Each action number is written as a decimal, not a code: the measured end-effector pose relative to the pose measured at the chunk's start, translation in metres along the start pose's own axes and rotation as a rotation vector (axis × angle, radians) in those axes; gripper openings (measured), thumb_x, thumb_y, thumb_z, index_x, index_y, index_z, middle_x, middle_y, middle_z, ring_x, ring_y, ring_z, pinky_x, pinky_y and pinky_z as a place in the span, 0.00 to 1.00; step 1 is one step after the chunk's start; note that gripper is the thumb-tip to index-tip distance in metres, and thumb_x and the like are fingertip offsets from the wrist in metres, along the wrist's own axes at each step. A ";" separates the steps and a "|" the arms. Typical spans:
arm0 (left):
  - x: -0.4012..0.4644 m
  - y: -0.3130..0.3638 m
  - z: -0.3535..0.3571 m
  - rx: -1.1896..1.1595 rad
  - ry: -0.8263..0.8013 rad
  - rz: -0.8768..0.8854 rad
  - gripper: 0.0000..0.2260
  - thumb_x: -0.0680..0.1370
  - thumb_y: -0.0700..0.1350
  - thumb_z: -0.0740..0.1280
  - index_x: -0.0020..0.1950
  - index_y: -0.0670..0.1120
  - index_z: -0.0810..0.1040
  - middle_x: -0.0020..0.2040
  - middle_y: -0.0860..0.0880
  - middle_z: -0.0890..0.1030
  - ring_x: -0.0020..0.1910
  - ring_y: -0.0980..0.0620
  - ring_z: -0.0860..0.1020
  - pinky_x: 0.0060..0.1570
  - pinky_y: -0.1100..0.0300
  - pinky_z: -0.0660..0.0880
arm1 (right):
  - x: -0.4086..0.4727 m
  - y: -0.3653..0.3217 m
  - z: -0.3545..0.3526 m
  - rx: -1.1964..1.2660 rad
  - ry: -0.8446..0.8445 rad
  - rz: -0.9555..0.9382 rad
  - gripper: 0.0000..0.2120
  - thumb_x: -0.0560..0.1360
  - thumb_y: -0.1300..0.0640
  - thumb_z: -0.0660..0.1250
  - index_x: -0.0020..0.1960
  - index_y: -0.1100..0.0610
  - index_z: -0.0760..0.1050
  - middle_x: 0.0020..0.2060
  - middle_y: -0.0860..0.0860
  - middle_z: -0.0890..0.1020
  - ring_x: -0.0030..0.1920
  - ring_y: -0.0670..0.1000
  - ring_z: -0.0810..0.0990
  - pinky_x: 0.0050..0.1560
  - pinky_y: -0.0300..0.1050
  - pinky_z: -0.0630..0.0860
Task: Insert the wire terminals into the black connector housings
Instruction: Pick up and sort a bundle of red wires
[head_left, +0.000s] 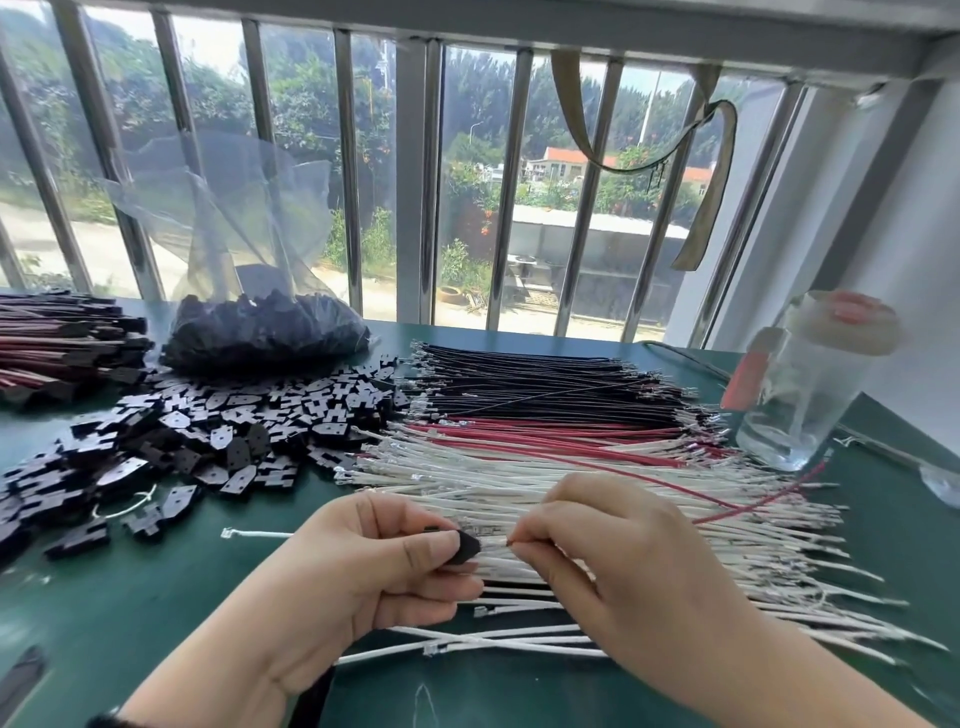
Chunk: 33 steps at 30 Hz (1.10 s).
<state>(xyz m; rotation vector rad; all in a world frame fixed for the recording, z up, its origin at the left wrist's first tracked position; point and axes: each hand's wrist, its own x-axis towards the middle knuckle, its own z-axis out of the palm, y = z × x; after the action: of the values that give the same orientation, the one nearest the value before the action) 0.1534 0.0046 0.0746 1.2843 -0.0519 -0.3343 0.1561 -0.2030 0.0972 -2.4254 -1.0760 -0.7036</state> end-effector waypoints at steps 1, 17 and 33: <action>0.000 0.000 0.001 0.002 -0.003 -0.001 0.06 0.58 0.39 0.74 0.33 0.41 0.84 0.37 0.37 0.84 0.33 0.42 0.84 0.26 0.58 0.79 | 0.000 0.001 0.000 0.032 -0.006 0.016 0.08 0.75 0.51 0.63 0.43 0.51 0.79 0.37 0.43 0.77 0.37 0.42 0.74 0.35 0.39 0.74; 0.000 0.001 0.001 0.024 0.068 0.151 0.07 0.57 0.35 0.75 0.33 0.44 0.84 0.33 0.41 0.83 0.30 0.47 0.82 0.26 0.60 0.77 | 0.002 0.014 -0.001 0.291 -0.124 0.145 0.03 0.72 0.47 0.64 0.43 0.45 0.75 0.38 0.40 0.78 0.39 0.47 0.76 0.36 0.40 0.74; 0.002 -0.002 0.006 0.076 0.076 0.100 0.14 0.53 0.39 0.83 0.34 0.41 0.84 0.33 0.40 0.83 0.29 0.48 0.81 0.27 0.59 0.78 | 0.000 0.009 0.002 0.185 -0.143 0.182 0.05 0.72 0.46 0.63 0.41 0.46 0.74 0.31 0.37 0.74 0.37 0.42 0.74 0.36 0.38 0.72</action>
<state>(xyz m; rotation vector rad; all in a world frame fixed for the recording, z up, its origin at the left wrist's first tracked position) 0.1536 -0.0016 0.0743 1.3632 -0.0642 -0.1991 0.1635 -0.2073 0.0946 -2.4025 -0.9125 -0.3595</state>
